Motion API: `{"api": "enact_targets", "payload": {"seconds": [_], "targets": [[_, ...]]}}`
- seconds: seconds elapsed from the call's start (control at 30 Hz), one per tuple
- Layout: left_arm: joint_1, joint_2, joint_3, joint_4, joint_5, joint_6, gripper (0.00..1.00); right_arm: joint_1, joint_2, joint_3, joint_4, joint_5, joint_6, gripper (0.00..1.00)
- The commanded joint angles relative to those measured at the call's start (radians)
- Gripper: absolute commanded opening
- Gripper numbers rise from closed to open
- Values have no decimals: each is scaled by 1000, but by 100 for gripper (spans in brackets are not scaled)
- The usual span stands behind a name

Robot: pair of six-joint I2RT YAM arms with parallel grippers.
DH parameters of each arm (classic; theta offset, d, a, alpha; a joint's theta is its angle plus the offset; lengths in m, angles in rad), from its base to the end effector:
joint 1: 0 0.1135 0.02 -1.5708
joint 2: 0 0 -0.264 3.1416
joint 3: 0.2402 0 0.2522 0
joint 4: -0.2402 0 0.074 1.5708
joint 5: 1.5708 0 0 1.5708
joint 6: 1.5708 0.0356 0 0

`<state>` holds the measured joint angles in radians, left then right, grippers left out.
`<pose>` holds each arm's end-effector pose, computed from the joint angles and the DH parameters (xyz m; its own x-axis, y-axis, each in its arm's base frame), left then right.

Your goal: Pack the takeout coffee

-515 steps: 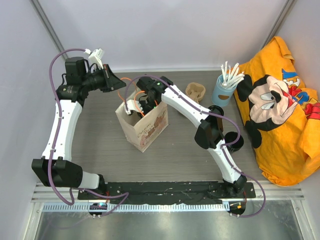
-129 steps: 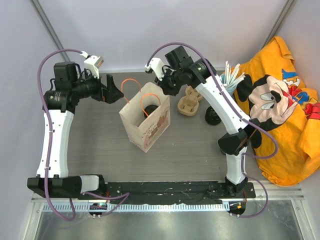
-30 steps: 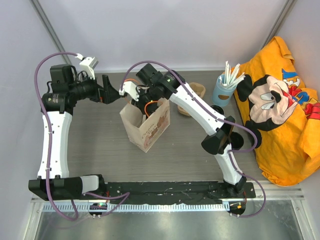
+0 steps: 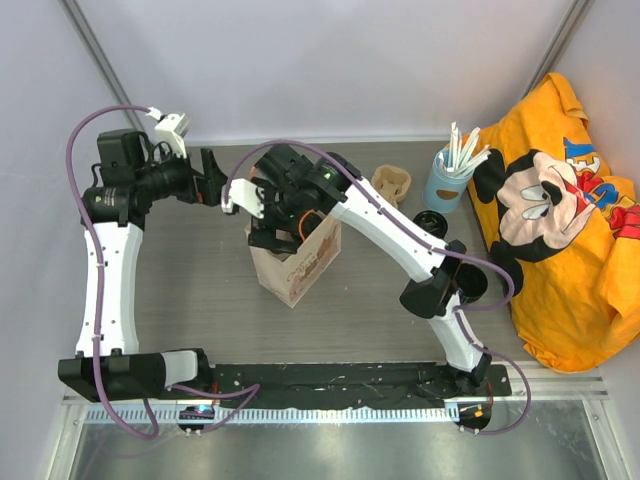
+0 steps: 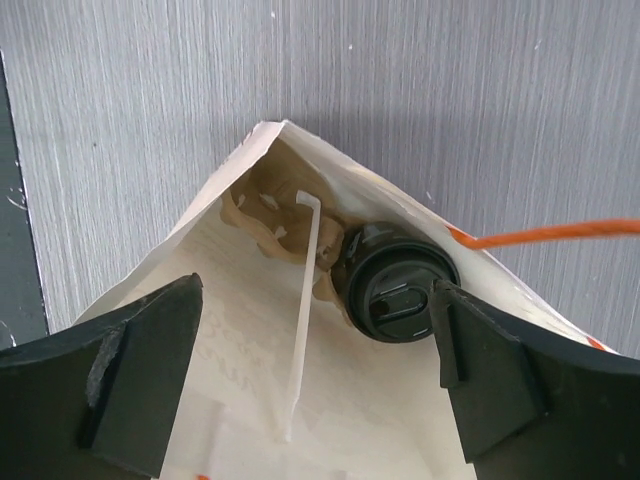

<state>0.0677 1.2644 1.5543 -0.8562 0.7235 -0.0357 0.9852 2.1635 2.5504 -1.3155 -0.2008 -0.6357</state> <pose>0.2440 -0.0071 0.4387 -0.5530 -0.0643 -0.8307 0.4873 0.7838 -0.3851 0.2356 0.3680 0.3933 0.1679 -0.7994 -0.5768 -0.9730 -0.0405 -0.2271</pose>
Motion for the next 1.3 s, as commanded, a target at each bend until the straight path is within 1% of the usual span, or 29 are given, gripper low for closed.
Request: {"api": "enact_targets", "payload": {"seconds": [0.0, 0.23, 0.37, 0.7, 0.77, 0.87, 0.9, 0.93, 0.97, 1.0, 1.07, 1.17, 1.2, 1.23, 1.27], "targets": [[-6, -34, 3, 29, 47, -12, 100, 10, -82, 56, 62, -37, 10, 100], [-5, -33, 3, 32, 50, -15, 100, 9, -108, 96, 64, -71, 24, 100], [-3, -31, 4, 34, 51, -15, 100, 0, -128, 146, 67, -87, 34, 100], [-5, -8, 33, 48, 73, -29, 100, -66, -175, 241, 110, -135, 71, 100], [-5, 7, 49, 51, 83, -35, 100, -98, -186, 257, 111, -137, 71, 100], [-5, 24, 79, 65, 111, -50, 100, -181, -217, 258, 110, -173, 80, 100], [-12, 42, 98, 65, 116, -53, 100, -206, -226, 255, 104, -208, 82, 100], [-20, 52, 107, 66, 119, -53, 100, -230, -243, 245, 99, -228, 82, 100], [-26, 58, 118, 66, 117, -52, 100, -282, -254, 234, 95, -247, 83, 100], [-41, 72, 124, 68, 114, -50, 100, -301, -261, 219, 87, -305, 80, 99], [-54, 84, 141, 68, 108, -50, 100, -359, -327, 79, 108, -382, 71, 100], [-59, 104, 159, 74, 114, -52, 100, -376, -370, -57, 117, -436, 56, 99], [-95, 107, 165, 74, 117, -53, 100, -378, -384, -91, 117, -445, 38, 100], [-100, 115, 168, 75, 119, -56, 100, -381, -395, -143, 117, -487, 28, 99], [-106, 118, 176, 77, 119, -55, 100, -385, -413, -160, 117, -509, 25, 99]]}}
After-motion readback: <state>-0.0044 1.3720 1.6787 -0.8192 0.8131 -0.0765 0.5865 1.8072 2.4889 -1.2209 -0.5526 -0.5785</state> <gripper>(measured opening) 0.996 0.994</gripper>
